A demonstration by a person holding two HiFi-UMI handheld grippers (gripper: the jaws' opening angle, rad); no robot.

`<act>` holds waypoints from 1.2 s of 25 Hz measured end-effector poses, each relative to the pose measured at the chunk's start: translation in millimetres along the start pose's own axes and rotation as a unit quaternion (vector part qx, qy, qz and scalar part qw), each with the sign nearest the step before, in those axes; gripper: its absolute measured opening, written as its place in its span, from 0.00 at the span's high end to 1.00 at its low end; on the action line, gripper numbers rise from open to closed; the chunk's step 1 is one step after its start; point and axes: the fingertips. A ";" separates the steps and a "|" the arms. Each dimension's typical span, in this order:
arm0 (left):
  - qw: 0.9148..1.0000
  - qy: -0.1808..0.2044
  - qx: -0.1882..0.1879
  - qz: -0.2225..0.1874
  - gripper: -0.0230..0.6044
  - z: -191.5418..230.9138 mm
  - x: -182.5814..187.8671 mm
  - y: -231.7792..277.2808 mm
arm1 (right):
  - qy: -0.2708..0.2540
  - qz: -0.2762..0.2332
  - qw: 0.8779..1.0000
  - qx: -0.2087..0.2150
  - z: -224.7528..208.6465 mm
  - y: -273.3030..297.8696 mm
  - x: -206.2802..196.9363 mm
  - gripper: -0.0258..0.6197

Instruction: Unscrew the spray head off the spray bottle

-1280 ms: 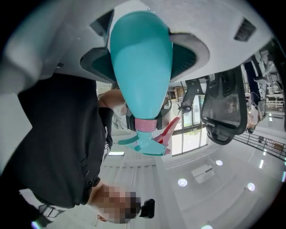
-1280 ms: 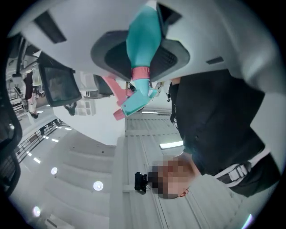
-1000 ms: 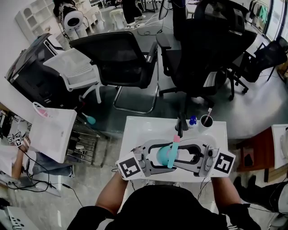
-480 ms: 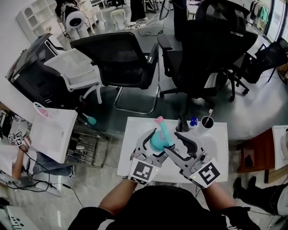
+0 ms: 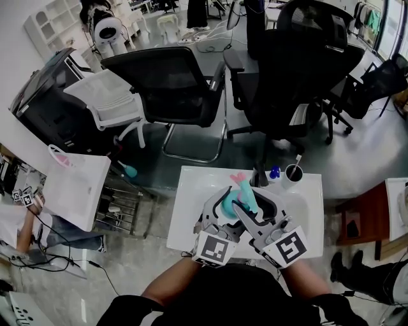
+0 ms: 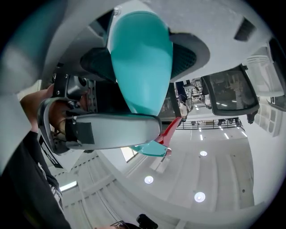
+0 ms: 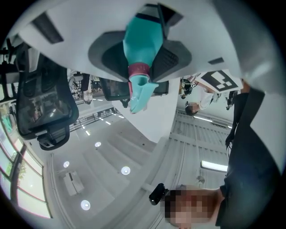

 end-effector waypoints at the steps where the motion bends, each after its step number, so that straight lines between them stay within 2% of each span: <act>1: 1.000 0.002 0.000 0.000 0.35 -0.8 0.2 -0.5 | 0.002 -0.001 1.000 -0.001 0.6 -1.3 0.4 0.70; 10: 0.999 0.004 -0.031 -0.011 0.35 -7.6 7.0 -3.6 | -0.006 0.000 1.000 0.028 5.9 -8.3 3.8 0.73; 15: 0.998 0.024 -0.058 -0.011 0.35 -12.6 6.2 -7.9 | -0.015 0.006 0.998 0.066 9.5 -13.2 4.4 0.74; 18: 0.995 0.038 -0.086 -0.019 0.35 -17.5 11.1 -11.3 | -0.025 0.006 0.995 0.093 12.7 -17.1 5.0 0.74; 21: 0.989 0.056 -0.132 -0.038 0.35 -25.6 21.3 -17.9 | -0.039 0.006 0.990 0.134 18.6 -23.2 6.8 0.74; 25: 0.976 0.076 -0.194 -0.060 0.35 -37.6 25.3 -28.1 | -0.067 0.014 0.979 0.194 29.1 -32.5 6.0 0.74; 30: 0.955 0.102 -0.266 -0.083 0.35 -55.1 34.8 -45.3 | -0.097 0.024 0.955 0.278 45.2 -47.1 3.8 0.74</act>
Point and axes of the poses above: the fingertips, and each gripper's own axes: y forward along the fingers, z to its left, x out of its top, and after that the axes turned 15 degrees about z, right-handed
